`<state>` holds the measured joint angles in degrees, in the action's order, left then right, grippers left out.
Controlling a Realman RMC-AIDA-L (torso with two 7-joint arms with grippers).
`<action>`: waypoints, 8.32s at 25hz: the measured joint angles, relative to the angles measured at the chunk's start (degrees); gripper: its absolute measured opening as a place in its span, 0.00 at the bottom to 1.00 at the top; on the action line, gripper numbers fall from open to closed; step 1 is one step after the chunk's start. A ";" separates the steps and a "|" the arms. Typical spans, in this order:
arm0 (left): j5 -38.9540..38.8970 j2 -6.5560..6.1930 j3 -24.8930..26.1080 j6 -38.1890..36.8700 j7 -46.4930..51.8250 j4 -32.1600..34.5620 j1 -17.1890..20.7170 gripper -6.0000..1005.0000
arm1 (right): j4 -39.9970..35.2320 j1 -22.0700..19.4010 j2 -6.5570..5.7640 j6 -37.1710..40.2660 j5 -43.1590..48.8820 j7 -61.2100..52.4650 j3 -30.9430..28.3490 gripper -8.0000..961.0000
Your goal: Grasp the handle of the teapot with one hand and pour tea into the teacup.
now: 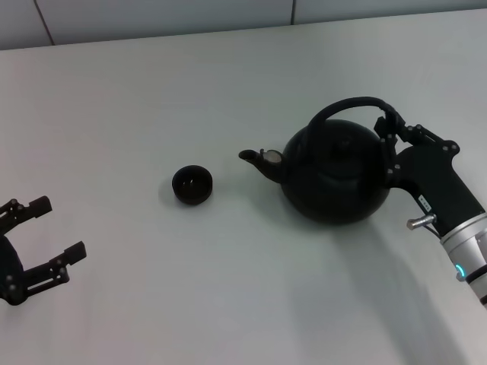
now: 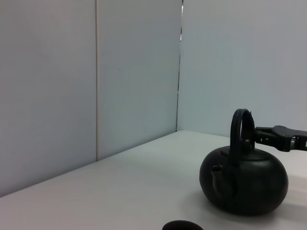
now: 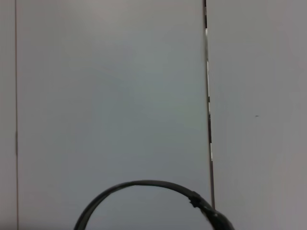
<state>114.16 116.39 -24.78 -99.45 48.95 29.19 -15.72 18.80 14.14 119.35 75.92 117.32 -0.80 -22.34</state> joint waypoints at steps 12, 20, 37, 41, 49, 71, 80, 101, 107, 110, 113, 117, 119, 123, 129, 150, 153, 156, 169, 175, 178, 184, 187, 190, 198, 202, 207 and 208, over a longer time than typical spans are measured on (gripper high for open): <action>0.00 0.60 0.28 -0.16 -0.22 0.00 0.17 0.86 | -0.10 1.40 -0.15 0.98 -0.34 -0.80 -2.69 0.09; 0.00 0.78 0.46 -0.29 -0.26 -0.12 0.32 0.86 | -8.58 8.83 -0.52 0.47 0.90 -12.81 -0.96 0.09; -0.09 1.27 0.72 -0.30 -0.47 -0.45 0.03 0.86 | -31.31 26.48 -1.87 -3.58 5.90 -40.65 15.49 0.09; -0.10 1.38 0.70 -0.30 -0.52 -0.45 -0.07 0.86 | -31.60 29.10 -1.91 -5.12 6.05 -40.72 17.61 0.09; -0.67 1.47 0.70 -0.30 -0.60 -0.44 -0.20 0.86 | -31.65 31.01 -0.72 -6.00 4.92 -35.76 20.76 0.09; -1.60 1.47 0.82 -0.48 -0.61 -0.41 -0.19 0.86 | -34.26 33.36 -0.53 -5.47 3.96 -24.92 26.87 0.09; -1.60 1.47 1.23 -0.48 -0.52 -0.43 -0.19 0.86 | -34.27 34.09 -0.46 -5.39 3.96 -19.63 27.93 0.09; -2.30 1.46 1.31 -0.47 -0.11 -0.45 -0.19 0.86 | -34.27 34.87 -0.31 -5.32 3.97 -13.54 29.67 0.10; -2.64 1.54 1.31 -0.47 -0.08 -0.55 -0.26 0.86 | -34.07 34.92 -0.27 -5.34 3.97 -12.27 29.78 0.10; -2.89 1.55 1.32 -0.47 -0.08 -0.64 -0.27 0.86 | -34.01 34.92 -0.27 -5.35 3.97 -12.26 29.80 0.11; -2.94 1.55 1.31 -0.47 -0.08 -0.69 -0.27 0.86 | -33.93 34.92 -0.27 -5.39 3.97 -12.48 29.80 0.11; -3.03 1.55 1.32 -0.47 -0.08 -0.71 -0.16 0.86 | -33.87 34.85 -0.27 -6.03 3.97 -15.66 29.81 0.12; -3.04 1.56 1.31 -0.47 -0.08 -0.71 -0.12 0.86 | -34.09 34.81 -0.26 -6.35 3.97 -19.56 29.81 0.12; -3.07 1.56 1.31 -0.48 -0.08 -0.71 -0.04 0.86 | -34.88 34.28 -0.30 -6.48 3.97 -29.07 29.78 0.12; -3.08 1.55 1.32 -0.85 -0.05 -0.71 -0.07 0.86 | -35.47 31.18 -0.34 -5.84 0.63 -39.36 29.42 0.13; -3.07 1.46 1.24 -0.92 -0.15 -0.65 -0.45 0.86 | -31.78 19.05 -0.27 0.16 -13.79 -42.28 29.08 0.15; -3.07 1.46 1.27 -0.92 -0.23 -0.67 -0.45 0.86 | -29.56 18.72 -0.26 -1.39 -14.35 -38.22 29.00 0.16; -3.07 1.47 1.18 -0.92 -0.24 -0.70 -0.45 0.86 | -28.02 18.41 -0.26 -1.85 -15.69 -35.25 28.92 0.16; -3.07 1.47 1.29 -0.91 -0.50 -0.80 -0.63 0.86 | -23.39 17.60 -0.18 -3.65 -17.74 -27.38 28.93 0.17; -3.07 1.47 1.26 -0.91 -0.58 -0.80 -0.63 0.86 | -23.03 17.40 -0.17 -4.23 -17.76 -27.24 28.93 0.18; -3.07 1.47 1.29 -0.91 -0.60 -0.80 -0.59 0.86 | -22.91 17.05 -0.10 -4.27 -17.75 -27.23 28.93 0.18; -3.07 1.46 1.32 -0.91 -0.61 -0.80 -0.30 0.86 | -22.54 16.94 -0.09 -5.42 -17.78 -27.47 28.90 0.19; -3.07 1.53 1.33 -1.20 -0.61 -0.80 -0.12 0.86 | -22.49 16.50 -0.09 -5.45 -17.80 -27.60 28.80 0.19; -3.07 1.54 1.70 -1.57 -0.60 -0.80 -0.10 0.86 | -22.49 15.20 -0.10 -2.94 -17.87 -27.66 27.71 0.28; -3.07 1.56 2.02 -1.78 -0.61 -0.80 -0.05 0.86 | -22.75 12.68 -0.27 0.58 -17.87 -27.79 27.52 0.52; -3.07 1.56 2.02 -2.05 -0.61 -0.81 -0.26 0.86 | -22.92 8.96 -0.29 4.83 -17.87 -27.87 26.99 0.61; -3.07 1.56 1.88 -2.07 -0.61 -0.91 -0.39 0.86 | -23.23 2.15 -0.45 10.23 -17.89 -27.92 24.39 0.73; -3.06 1.55 1.62 -1.91 -0.37 -0.96 -0.48 0.86 | -23.57 0.51 -0.48 11.05 -17.90 -28.56 23.43 0.76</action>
<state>111.10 117.94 -23.17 -101.36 48.58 28.23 -16.21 -4.76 14.65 118.87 86.97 99.42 -29.36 1.10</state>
